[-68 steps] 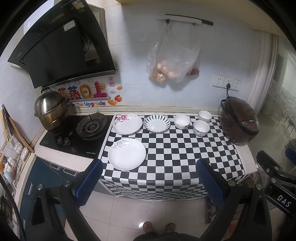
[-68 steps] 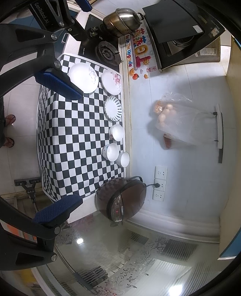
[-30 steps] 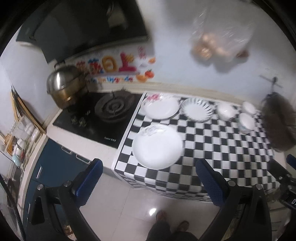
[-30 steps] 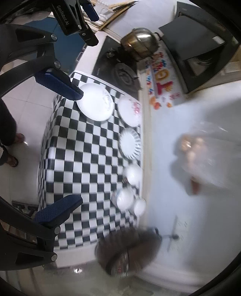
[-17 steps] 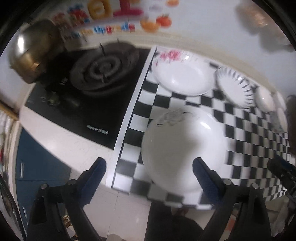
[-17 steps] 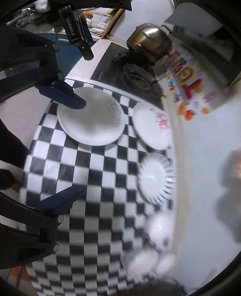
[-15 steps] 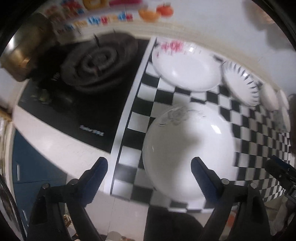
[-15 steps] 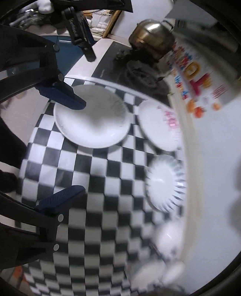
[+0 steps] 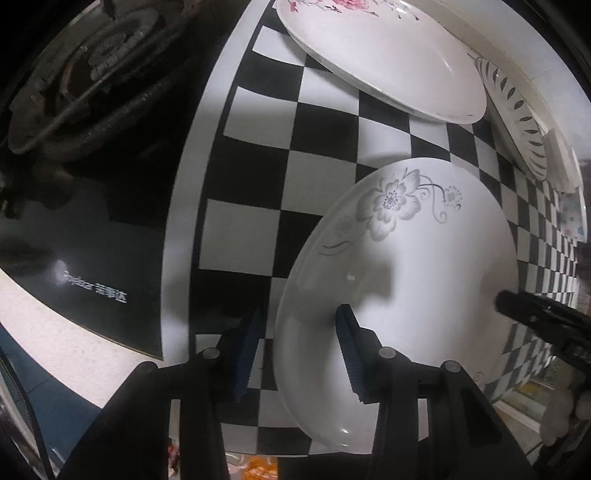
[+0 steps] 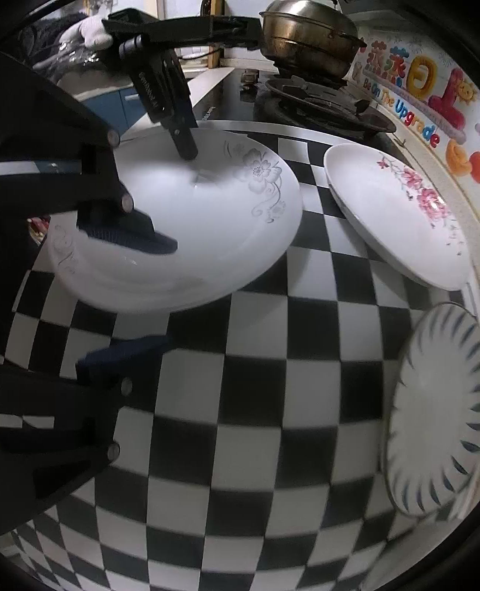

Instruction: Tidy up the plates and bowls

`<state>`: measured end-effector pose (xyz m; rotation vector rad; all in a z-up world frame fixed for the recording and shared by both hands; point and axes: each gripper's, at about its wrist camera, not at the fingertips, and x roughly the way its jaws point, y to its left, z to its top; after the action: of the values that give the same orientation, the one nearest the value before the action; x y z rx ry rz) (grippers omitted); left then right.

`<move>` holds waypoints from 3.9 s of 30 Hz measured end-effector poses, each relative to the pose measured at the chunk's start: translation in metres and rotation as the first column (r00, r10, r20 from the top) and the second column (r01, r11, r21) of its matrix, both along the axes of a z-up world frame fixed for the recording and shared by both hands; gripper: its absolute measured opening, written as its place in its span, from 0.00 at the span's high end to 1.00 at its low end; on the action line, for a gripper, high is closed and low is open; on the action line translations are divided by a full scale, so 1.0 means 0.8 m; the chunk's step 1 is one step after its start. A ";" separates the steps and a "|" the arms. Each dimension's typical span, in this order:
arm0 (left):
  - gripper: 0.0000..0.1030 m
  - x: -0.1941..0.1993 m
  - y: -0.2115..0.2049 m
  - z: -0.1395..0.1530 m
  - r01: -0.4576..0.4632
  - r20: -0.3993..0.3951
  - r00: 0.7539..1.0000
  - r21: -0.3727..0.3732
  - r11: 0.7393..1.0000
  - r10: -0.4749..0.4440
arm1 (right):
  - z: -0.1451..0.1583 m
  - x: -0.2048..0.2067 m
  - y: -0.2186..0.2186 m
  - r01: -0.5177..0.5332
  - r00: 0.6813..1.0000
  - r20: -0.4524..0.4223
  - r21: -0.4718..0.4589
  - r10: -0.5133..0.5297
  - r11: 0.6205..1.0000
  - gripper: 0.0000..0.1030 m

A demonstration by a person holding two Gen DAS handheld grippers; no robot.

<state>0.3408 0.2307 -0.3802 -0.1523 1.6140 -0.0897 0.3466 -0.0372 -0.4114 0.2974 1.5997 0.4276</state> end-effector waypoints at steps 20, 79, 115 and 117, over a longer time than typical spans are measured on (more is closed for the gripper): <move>0.69 -0.034 -0.059 0.065 0.003 0.035 0.999 -0.011 1.000 -0.003 | -0.001 0.006 -0.032 0.002 1.000 0.013 0.030 -0.002 1.000 0.85; 0.68 0.003 -0.239 0.059 0.043 0.078 0.996 0.087 0.995 -0.049 | 0.014 -0.014 -0.304 0.201 0.979 0.017 -0.019 -0.201 0.979 0.82; 0.64 0.174 0.019 0.001 -0.426 0.009 0.904 -0.077 0.901 0.428 | -0.006 0.377 0.117 -0.383 0.921 0.071 -0.025 0.383 0.924 0.60; 0.65 0.178 0.018 0.001 -0.422 0.009 0.906 -0.080 0.903 0.424 | -0.019 0.382 0.117 -0.376 0.926 0.036 -0.009 0.376 0.927 0.65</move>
<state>0.4836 0.2450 -0.3793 -0.5560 1.5185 0.1832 0.6525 0.0563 -0.4268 -0.0243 1.6217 0.7221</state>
